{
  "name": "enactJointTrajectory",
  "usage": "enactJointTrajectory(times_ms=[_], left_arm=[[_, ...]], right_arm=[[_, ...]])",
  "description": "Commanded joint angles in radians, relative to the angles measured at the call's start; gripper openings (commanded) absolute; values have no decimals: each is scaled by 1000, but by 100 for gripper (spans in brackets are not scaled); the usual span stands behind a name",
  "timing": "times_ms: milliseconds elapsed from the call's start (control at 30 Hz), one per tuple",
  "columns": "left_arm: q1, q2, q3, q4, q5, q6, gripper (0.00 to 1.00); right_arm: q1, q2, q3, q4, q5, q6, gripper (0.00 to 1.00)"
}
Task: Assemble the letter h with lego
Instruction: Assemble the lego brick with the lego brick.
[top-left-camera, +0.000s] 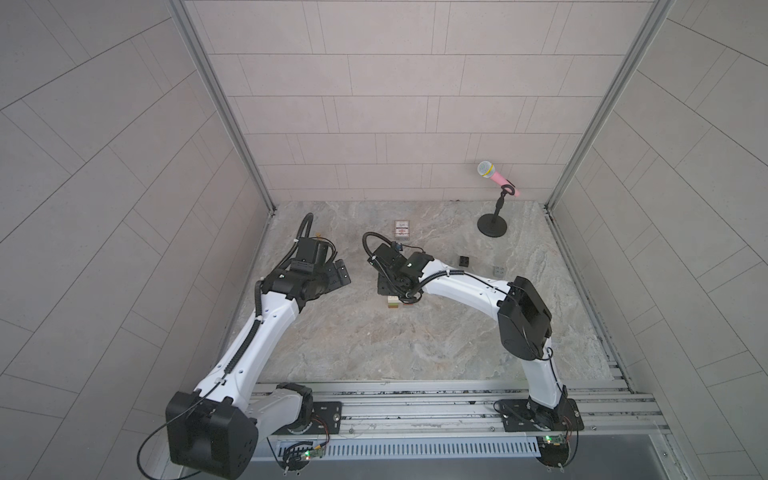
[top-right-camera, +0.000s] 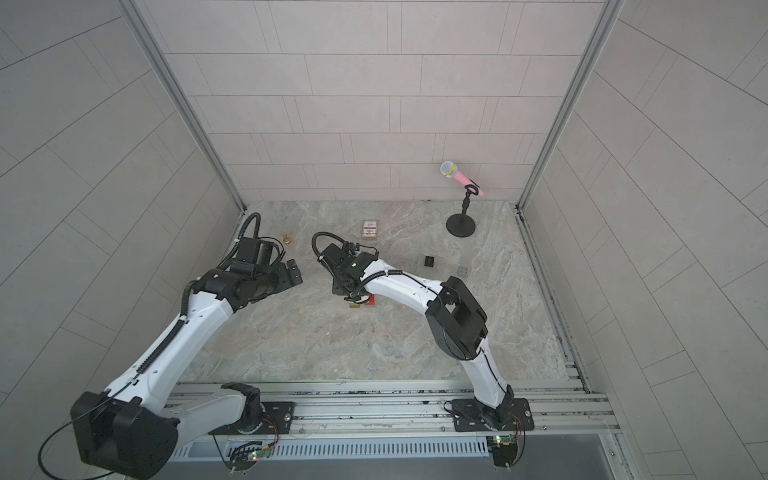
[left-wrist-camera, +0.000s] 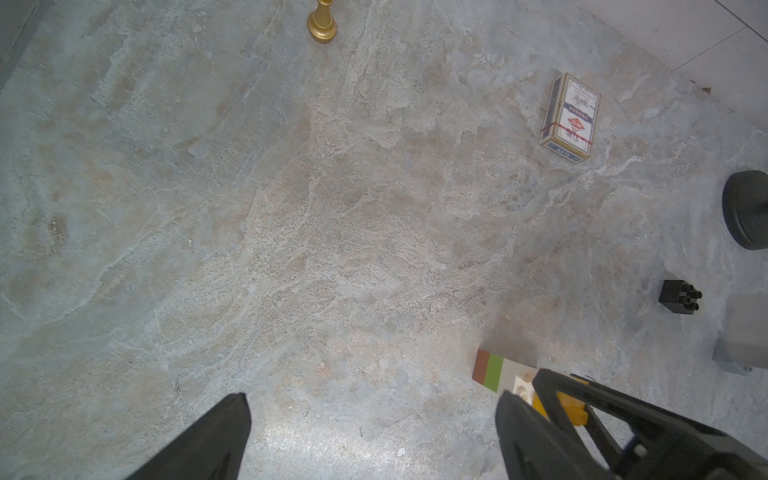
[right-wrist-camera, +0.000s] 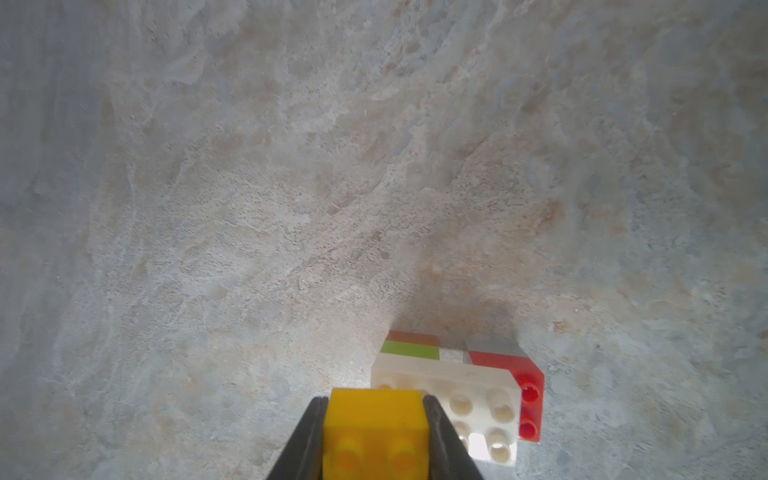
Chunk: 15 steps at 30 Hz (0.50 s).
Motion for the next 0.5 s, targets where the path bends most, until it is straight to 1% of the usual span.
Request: enactJointTrajectory(times_ms=[0, 233, 467], left_arm=[[7, -12, 22, -21, -5, -6, 100], [10, -11, 23, -20, 3, -6, 100], [13, -7, 24, -18, 14, -4, 100]], right_arm=[[7, 19, 10, -49, 2, -8, 0], [6, 50, 43, -64, -17, -30, 0], [13, 14, 44, -81, 29, -48, 0]])
